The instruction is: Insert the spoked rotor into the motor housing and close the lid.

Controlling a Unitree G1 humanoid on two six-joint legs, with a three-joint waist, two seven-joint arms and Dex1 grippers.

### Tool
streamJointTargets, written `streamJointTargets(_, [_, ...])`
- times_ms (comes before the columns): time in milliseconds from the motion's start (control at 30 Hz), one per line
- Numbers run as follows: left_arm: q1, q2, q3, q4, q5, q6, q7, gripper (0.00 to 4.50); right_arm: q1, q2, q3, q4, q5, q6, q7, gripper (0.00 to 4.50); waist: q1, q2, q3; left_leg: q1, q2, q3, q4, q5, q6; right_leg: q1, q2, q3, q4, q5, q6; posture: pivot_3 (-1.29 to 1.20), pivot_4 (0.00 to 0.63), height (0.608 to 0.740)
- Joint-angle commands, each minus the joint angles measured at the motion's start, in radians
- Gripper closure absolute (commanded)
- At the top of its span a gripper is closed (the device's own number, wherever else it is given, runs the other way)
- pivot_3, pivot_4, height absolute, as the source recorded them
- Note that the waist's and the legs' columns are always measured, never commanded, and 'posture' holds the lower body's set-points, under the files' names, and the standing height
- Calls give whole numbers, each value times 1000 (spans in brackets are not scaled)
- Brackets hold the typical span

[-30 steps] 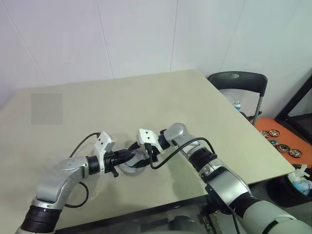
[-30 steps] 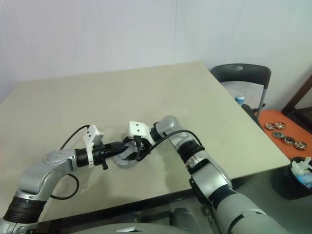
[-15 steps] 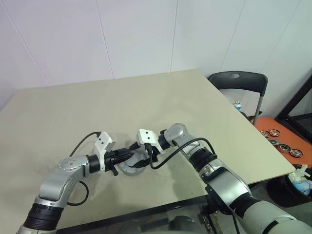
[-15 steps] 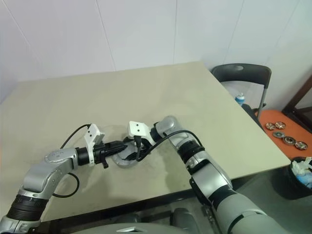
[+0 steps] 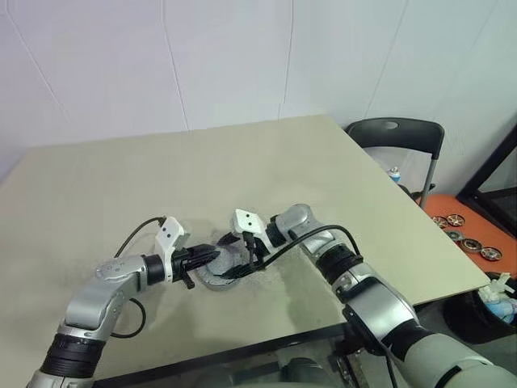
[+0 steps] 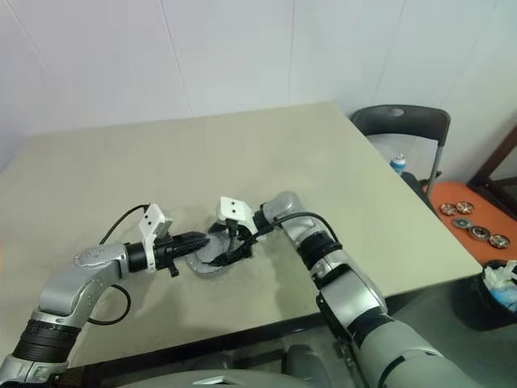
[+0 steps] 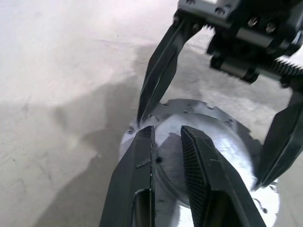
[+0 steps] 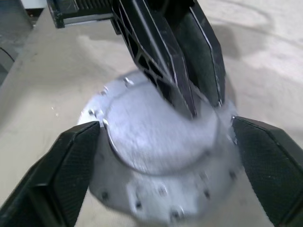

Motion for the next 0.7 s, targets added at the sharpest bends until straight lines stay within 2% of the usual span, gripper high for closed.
streamJointTargets(33, [-17, 3, 13, -3, 6, -14, -1, 3568, 6, -21, 16, -8, -7, 114, 37, 10, 0, 0, 0, 0, 0, 0, 0, 0, 0, 0, 0, 0, 0, 0, 0, 0, 0, 740])
streamJointTargets(267, [-23, 9, 17, 12, 9, -18, -2, 3568, 10, -23, 7, -32, 1, 132, 26, 10, 0, 0, 0, 0, 0, 0, -1, 0, 0, 0, 0, 0, 0, 0, 0, 0, 0, 740])
streamJointTargets(500, [-27, 17, 24, 34, 14, -21, -5, 3568, -84, 20, -154, -32, 156, 332, 1, 10, 0, 0, 1, -1, 1, 0, -1, 0, 0, -1, 0, 0, 0, 0, 0, 0, 0, 740])
streamJointTargets(600, [-26, 18, 25, 36, 15, -21, -5, 3568, -132, 6, -215, -59, 226, 448, 16, 10, -1, 0, 1, -5, 0, 0, -1, 0, 0, -5, 0, 0, 0, 0, 0, 0, 0, 740])
streamJointTargets(700, [-21, 22, 27, 42, 18, -24, -4, 3568, -144, -29, -226, -80, 238, 479, 20, 10, 0, 0, 1, -8, 1, 0, -1, 0, 0, -8, 0, 0, 0, 0, 0, 0, 0, 740])
